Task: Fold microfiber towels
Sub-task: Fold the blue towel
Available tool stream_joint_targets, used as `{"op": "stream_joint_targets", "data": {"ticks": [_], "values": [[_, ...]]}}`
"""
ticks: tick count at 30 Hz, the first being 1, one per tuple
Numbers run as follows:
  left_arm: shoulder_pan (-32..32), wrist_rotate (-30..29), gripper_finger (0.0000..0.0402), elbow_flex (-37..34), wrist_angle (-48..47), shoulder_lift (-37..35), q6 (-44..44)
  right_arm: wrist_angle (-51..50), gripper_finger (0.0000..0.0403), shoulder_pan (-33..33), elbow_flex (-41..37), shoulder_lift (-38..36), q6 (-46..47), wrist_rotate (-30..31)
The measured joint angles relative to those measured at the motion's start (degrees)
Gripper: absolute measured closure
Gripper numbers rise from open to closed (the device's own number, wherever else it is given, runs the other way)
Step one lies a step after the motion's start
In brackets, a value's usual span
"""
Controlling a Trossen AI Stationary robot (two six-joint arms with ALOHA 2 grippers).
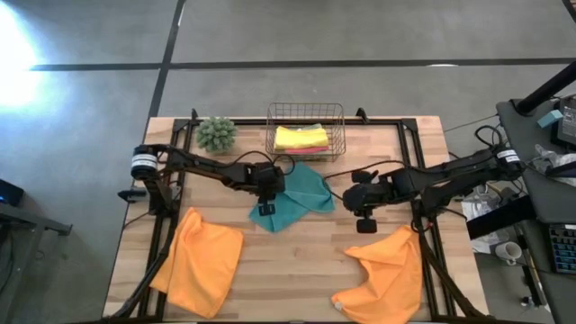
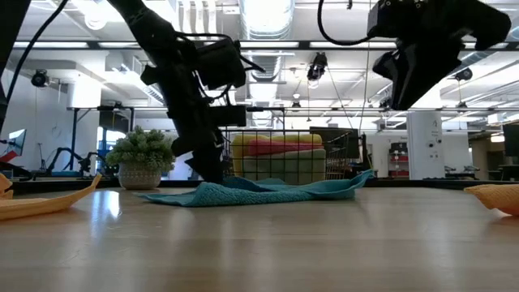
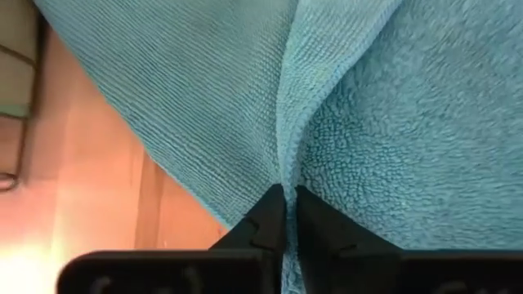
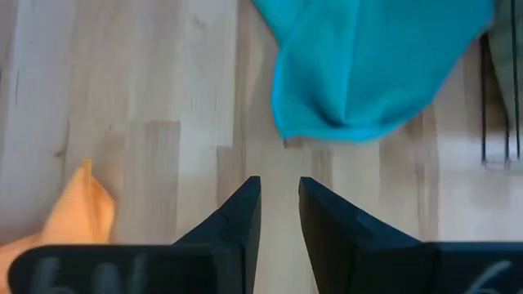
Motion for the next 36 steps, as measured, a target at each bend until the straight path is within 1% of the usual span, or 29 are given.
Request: {"op": "stream_joint_targets", "data": {"ticks": [3, 8, 12, 19, 23, 25, 28, 32, 36], "values": [[-0.1, 0.0, 0.0397, 0.3, 0.0, -1.5, -0.3, 4.5, 0.0324, 0.0, -1.9, 0.3, -4.0, 0.0], [-0.2, 0.3, 0.0396, 0.9, -0.3, -4.6, -0.3, 13.8, 0.0315, 0.0, -5.4, 0.4, -8.3, 0.5], [-0.2, 0.4, 0.0396, 1.4, -0.4, -5.5, -0.2, 19.0, 0.0304, -0.1, -8.1, 0.6, -10.9, 0.7], [-0.3, 0.6, 0.0395, 1.5, -0.8, -5.4, -0.1, 19.7, 0.0268, -0.7, -8.5, 5.3, -10.0, 0.5], [-0.3, 0.6, 0.0395, 1.5, -1.4, -5.4, -0.1, 20.5, 0.0246, -0.8, -8.5, 10.0, -13.5, 0.2], [-0.3, 0.6, 0.0395, 1.4, -1.9, -5.4, -0.2, 20.6, 0.0238, -0.8, -8.5, 12.1, -15.3, 0.9], [-0.3, 0.6, 0.0395, 1.4, -2.2, -5.4, -0.2, 20.5, 0.0231, -0.8, -8.2, 15.0, -17.0, 3.5], [-0.3, 0.7, 0.0395, 1.4, -3.0, -5.4, -0.2, 20.6, 0.0229, -0.8, -6.5, 17.0, -16.5, 7.4], [-0.3, 0.7, 0.0395, 1.4, -3.2, -5.4, -0.3, 20.7, 0.0233, -0.8, -5.3, 18.1, -18.1, 7.6]]}}
